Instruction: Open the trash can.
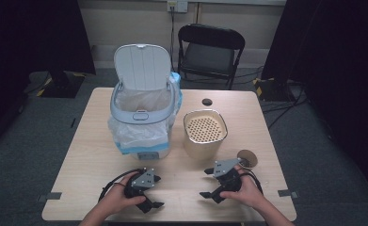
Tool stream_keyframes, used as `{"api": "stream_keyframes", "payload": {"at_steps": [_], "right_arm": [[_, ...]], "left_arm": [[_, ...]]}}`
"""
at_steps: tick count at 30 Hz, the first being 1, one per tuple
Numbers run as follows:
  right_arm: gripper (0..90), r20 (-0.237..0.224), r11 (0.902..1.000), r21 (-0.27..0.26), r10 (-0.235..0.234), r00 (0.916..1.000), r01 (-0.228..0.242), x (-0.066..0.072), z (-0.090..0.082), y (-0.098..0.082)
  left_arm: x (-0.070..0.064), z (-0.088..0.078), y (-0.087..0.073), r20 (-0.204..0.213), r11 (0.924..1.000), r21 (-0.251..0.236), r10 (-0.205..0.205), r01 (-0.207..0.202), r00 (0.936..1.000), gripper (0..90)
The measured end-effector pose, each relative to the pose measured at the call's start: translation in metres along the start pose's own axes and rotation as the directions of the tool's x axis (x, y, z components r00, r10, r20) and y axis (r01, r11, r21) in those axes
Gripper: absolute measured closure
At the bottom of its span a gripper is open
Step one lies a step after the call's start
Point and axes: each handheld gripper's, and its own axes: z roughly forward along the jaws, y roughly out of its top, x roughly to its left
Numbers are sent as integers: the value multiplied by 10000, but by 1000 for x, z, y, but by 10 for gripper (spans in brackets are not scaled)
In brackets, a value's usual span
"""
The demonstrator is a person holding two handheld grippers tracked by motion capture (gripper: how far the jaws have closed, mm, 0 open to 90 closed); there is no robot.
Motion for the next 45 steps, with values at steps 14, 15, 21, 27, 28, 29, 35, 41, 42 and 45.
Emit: {"api": "stream_keyframes", "payload": {"at_steps": [14,15,21,27,28,29,35,41,42,45], "right_arm": [[159,527,9990,-29,436,9977,-435,1,-32,-19],[159,553,9989,-57,459,9974,-457,0,-35,-20],[206,673,9980,-132,632,9957,-625,-1,-48,-30],[194,580,9974,23,715,9957,-718,4,-54,-37],[183,561,9976,54,683,9961,-687,5,-54,-38],[174,531,9975,89,691,9962,-696,6,-55,-39],[173,436,9963,-39,863,9953,-862,11,-63,-45],[173,425,9932,-133,1159,9924,-1154,13,-75,-54],[173,479,9927,-110,1208,9915,-1204,14,-77,-56],[174,545,9906,-143,1367,9891,-1361,15,-84,-63]], "left_arm": [[-1,1,2,191,9993,309,203,-209,9996,40],[-1,1,1,193,9995,235,199,-204,9996,40],[-1,1,2,190,9994,297,196,-201,9996,39],[-1,2,2,229,9994,291,186,-193,9996,28],[-1,2,2,266,9990,355,249,-258,9993,18],[-1,4,2,281,9993,254,266,-273,9993,6],[0,2,2,247,9972,592,445,-459,9987,0],[0,2,2,278,9974,516,483,-497,9984,0],[0,2,2,270,9972,560,482,-497,9985,0],[0,2,2,248,9971,595,450,-464,9987,0]]}}
